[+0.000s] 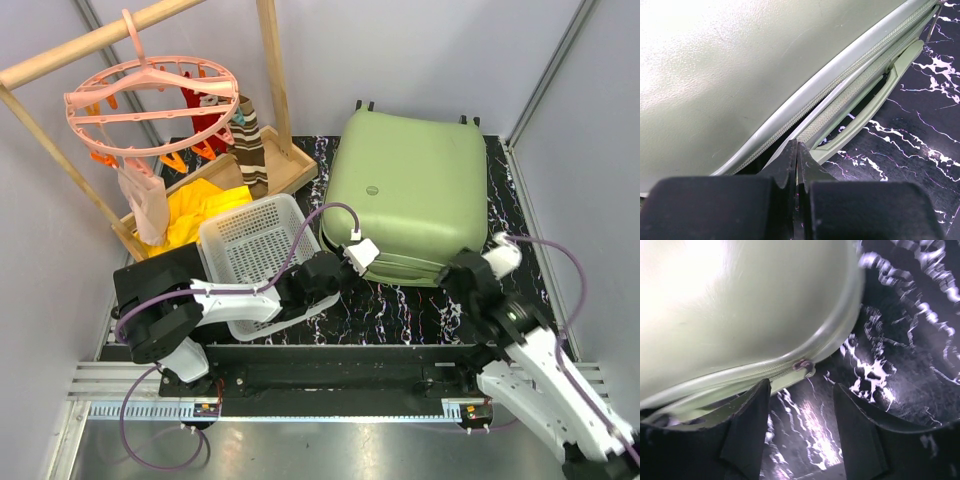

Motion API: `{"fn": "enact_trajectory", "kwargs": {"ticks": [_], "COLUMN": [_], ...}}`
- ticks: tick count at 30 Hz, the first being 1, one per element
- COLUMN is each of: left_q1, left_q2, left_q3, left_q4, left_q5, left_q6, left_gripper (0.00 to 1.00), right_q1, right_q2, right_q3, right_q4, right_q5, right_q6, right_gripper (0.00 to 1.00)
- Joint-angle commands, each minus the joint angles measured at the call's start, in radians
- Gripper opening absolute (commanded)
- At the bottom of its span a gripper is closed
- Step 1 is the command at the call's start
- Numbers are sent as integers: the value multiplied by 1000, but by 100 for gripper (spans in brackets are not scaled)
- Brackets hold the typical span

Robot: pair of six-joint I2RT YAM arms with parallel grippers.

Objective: Open, take out, and arrange the luggage
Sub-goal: Unzip the luggage

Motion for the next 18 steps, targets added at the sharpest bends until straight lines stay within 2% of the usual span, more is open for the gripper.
{"fn": "enact_trajectory", "kwargs": {"ticks": [1, 5, 16, 18], "left_q1": [36, 36, 36, 36], "left_q2": [-17, -14, -5, -5], "left_q3": [-17, -13, -5, -3], "left_q4": [-34, -40, -50, -53], "left_q5": [-48, -45, -39, -42], "left_q6": [1, -2, -2, -2], "left_gripper": [0, 0, 0, 0], "right_q1": [6, 12, 12, 12], "right_q2": [229, 281, 234, 189], "right_q3": [14, 14, 1, -5], "right_q4": [144, 229, 165, 151], "right_q5": [-118, -89, 109, 147], "right_q6": [-109, -121, -52, -44], "right_gripper": [61, 64, 63, 59]}}
